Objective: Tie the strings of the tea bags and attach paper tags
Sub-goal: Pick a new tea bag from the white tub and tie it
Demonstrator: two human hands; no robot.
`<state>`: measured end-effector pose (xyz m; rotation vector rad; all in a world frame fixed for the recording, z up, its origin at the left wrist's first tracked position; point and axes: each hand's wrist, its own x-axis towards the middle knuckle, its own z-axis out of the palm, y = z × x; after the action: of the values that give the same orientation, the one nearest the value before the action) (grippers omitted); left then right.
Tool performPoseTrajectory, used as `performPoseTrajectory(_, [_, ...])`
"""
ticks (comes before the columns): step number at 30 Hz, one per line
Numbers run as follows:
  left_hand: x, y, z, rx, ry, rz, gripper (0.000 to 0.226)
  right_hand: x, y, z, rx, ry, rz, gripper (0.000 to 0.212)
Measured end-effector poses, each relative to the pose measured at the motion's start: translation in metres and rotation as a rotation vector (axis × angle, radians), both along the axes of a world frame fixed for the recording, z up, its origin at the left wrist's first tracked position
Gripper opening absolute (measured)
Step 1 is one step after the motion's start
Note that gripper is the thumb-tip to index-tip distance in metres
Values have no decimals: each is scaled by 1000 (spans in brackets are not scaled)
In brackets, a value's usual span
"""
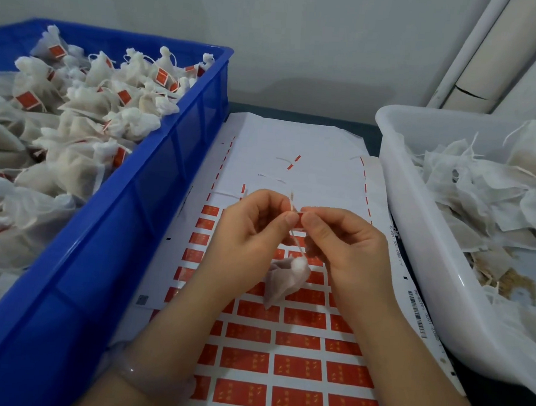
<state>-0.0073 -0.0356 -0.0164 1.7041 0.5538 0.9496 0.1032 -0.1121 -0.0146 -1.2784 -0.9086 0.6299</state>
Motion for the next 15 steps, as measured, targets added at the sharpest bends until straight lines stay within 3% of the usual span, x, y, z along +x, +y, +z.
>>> performPoseTrajectory(2, [-2, 3, -1, -49, -32, 32, 12, 5, 1, -1, -64, 2, 91, 38])
performPoseTrajectory(4, [-4, 7, -1, -122, -71, 92, 11, 10, 0, -2, -176, -141, 204, 46])
performPoseTrajectory(6, [-6, 10, -2, -188, -91, 160, 10, 10, -1, -7, -269, -401, 265, 33])
performPoseTrajectory(8, [-5, 13, -3, -255, -111, 215, 9, 5, 1, -11, -282, -533, 247, 13])
performPoseTrajectory(10, [-6, 16, -5, -332, -130, 272, 10, 0, 4, -13, -252, -565, 173, 13])
performPoseTrajectory(13, [-5, 20, -6, -438, -157, 325, 24, -7, 12, 8, -97, -447, 25, 5])
performPoseTrajectory(15, [-5, 23, -7, -483, -148, 381, 24, -15, 26, 36, 37, -408, -26, 11])
